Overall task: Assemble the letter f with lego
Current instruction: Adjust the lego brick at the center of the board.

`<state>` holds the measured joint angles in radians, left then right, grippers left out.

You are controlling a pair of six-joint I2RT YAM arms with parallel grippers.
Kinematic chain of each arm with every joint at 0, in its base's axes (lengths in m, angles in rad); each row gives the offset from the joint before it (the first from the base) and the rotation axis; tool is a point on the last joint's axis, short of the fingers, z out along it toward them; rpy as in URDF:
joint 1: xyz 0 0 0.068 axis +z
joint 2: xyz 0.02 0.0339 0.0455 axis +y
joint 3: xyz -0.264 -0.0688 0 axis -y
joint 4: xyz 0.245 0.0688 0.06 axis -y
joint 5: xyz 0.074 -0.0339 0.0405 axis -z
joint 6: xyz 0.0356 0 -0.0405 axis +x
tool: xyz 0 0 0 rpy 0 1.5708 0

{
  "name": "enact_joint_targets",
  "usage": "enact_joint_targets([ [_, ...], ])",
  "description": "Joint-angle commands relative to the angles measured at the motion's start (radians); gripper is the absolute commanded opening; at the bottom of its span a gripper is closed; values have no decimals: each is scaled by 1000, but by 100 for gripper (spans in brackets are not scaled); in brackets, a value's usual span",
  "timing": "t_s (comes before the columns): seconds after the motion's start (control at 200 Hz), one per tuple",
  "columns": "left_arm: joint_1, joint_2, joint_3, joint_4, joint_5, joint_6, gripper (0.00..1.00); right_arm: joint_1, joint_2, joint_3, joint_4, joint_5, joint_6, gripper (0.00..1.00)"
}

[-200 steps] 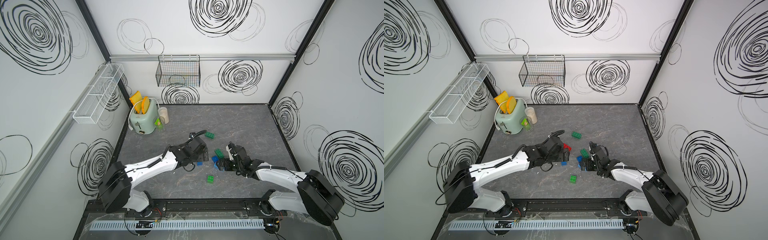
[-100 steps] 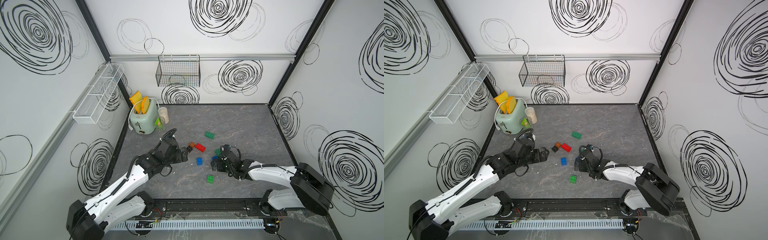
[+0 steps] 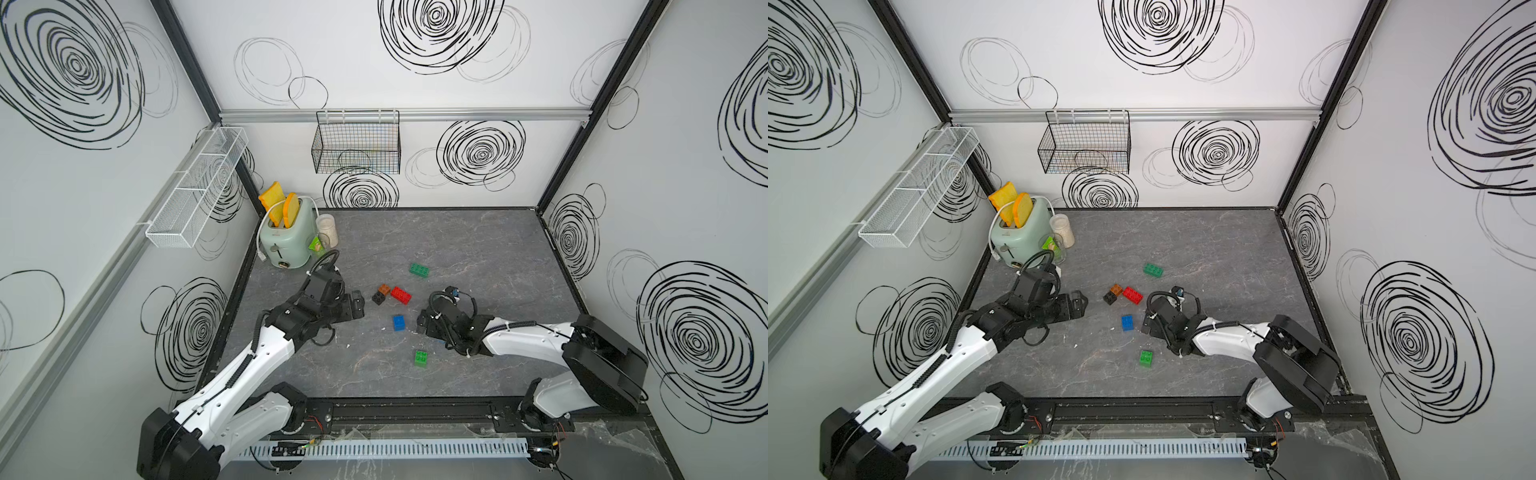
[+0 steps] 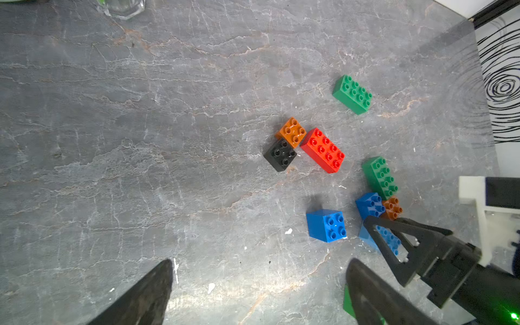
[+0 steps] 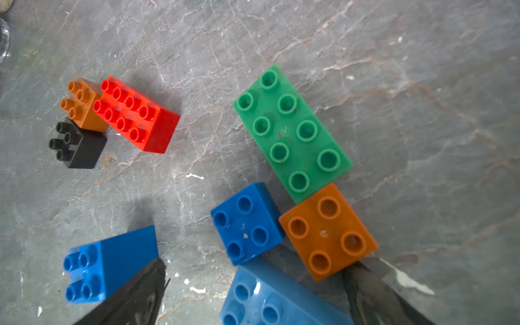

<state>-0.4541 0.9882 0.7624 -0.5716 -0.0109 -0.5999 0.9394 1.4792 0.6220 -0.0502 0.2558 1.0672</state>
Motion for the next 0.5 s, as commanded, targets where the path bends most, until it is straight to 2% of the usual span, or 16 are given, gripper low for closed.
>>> enact_joint_targets([
  [0.0, 9, -9, -19, 40, 25, 34, 98, 48, 49, -27, -191, -59, 121, 99],
  [0.35, 1, -38, -49, 62, 8, 23, 98, 58, 11, -27, -294, 21, 175, 99],
  [0.49, -4, -40, -54, 68, 7, 20, 98, 66, -46, -98, -218, -39, 171, 99],
])
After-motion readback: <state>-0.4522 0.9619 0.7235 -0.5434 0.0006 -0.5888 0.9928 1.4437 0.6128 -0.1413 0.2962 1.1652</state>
